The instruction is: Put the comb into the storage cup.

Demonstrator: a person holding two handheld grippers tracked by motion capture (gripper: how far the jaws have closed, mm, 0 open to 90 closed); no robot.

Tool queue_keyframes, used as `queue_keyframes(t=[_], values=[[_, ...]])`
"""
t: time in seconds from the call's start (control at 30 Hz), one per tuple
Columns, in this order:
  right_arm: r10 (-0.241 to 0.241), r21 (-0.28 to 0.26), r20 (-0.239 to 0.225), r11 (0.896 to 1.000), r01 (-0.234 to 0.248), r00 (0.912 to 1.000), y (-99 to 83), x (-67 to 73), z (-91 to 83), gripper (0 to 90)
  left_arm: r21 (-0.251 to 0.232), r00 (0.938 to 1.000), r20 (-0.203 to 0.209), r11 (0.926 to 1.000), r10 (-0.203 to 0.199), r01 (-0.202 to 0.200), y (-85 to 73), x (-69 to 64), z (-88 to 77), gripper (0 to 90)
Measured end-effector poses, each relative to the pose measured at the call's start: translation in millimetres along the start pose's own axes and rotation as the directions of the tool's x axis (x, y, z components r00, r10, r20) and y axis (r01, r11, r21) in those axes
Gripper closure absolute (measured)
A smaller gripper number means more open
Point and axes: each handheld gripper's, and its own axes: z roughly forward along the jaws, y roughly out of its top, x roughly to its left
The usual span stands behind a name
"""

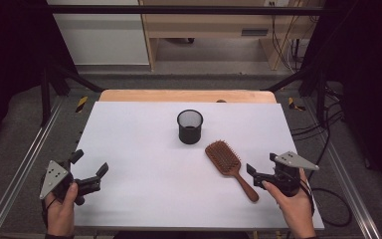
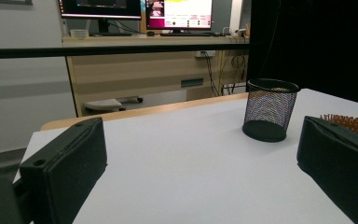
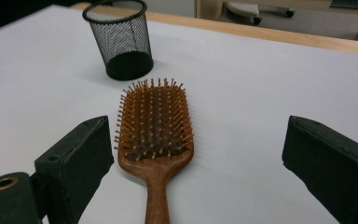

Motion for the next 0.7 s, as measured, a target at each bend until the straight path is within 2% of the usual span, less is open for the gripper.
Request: queue_keyframes(t=[0.07, 0.17, 0.2, 0.23, 0.27, 0.3, 0.33, 0.5, 0.57, 0.63, 0.7], values=[[-0.033, 0.042, 0.003, 0.999, 0.033, 0.9994, 9.5, 3.7, 1.7, 8.4, 0.002, 1.0000, -0.002, 1.0000, 0.002, -0.002, -0.2, 0.7, 0.5, 1.5], [-0.078, 0.111, 0.000, 0.991, 0.078, 0.9969, 22.9, 9.9, 4.0, 9.0, 0.006, 0.9999, -0.006, 0.9999, 0.012, -0.012, 0.6, 0.7, 0.5, 1.5], [-0.078, 0.111, 0.000, 0.991, 0.078, 0.9969, 22.9, 9.9, 4.0, 9.0, 0.003, 0.9999, -0.006, 0.9999, 0.010, -0.010, 0.7, 0.6, -0.2, 1.5], [-0.106, 0.154, -0.012, 0.982, 0.106, 0.9943, 29.9, 13.6, 6.4, 9.2, 0.004, 1.0000, -0.004, 1.0000, 0.007, -0.007, 0.0, 0.5, 0.4, 1.5], [-0.106, 0.154, -0.012, 0.982, 0.106, 0.9943, 29.9, 13.6, 6.4, 9.2, 0.004, 1.0000, -0.004, 1.0000, 0.007, -0.007, 0.0, 0.5, 0.4, 1.5], [-0.120, 0.193, -0.035, 0.973, 0.125, 0.9922, 35.2, 15.1, 8.7, 9.2, 0.008, 0.9999, -0.005, 0.9999, 0.010, -0.010, -0.5, 0.7, 1.1, 1.5], [-0.120, 0.193, -0.035, 0.973, 0.125, 0.9922, 35.2, 15.1, 8.7, 9.2, 0.014, 0.9999, -0.009, 0.9998, 0.014, -0.014, -0.9, 1.0, 1.2, 1.5], [-0.118, 0.302, -0.065, 0.944, 0.132, 0.9909, 42.9, 13.2, 12.8, 10.3, 0.019, 0.9998, -0.008, 0.9997, 0.018, -0.018, -1.3, 1.0, 1.1, 1.5], [-0.115, 0.310, -0.067, 0.942, 0.130, 0.9912, 43.5, 12.7, 13.2, 10.2, 0.020, 0.9998, -0.007, 0.9997, 0.016, -0.016, -1.1, 1.0, 1.5, 1.5], [-0.090, 0.324, -0.077, 0.940, 0.110, 0.9929, 44.9, 10.8, 13.5, 10.2, 0.016, 1.0000, -0.007, 0.9999, 0.007, -0.006, -1.1, 0.7, 1.7, 1.5], [-0.077, 0.335, -0.083, 0.937, 0.101, 0.9936, 47.6, 8.5, 14.1, 10.3, 0.025, 0.9998, -0.008, 0.9996, 0.016, -0.016, -1.9, 1.1, 2.5, 1.5]])
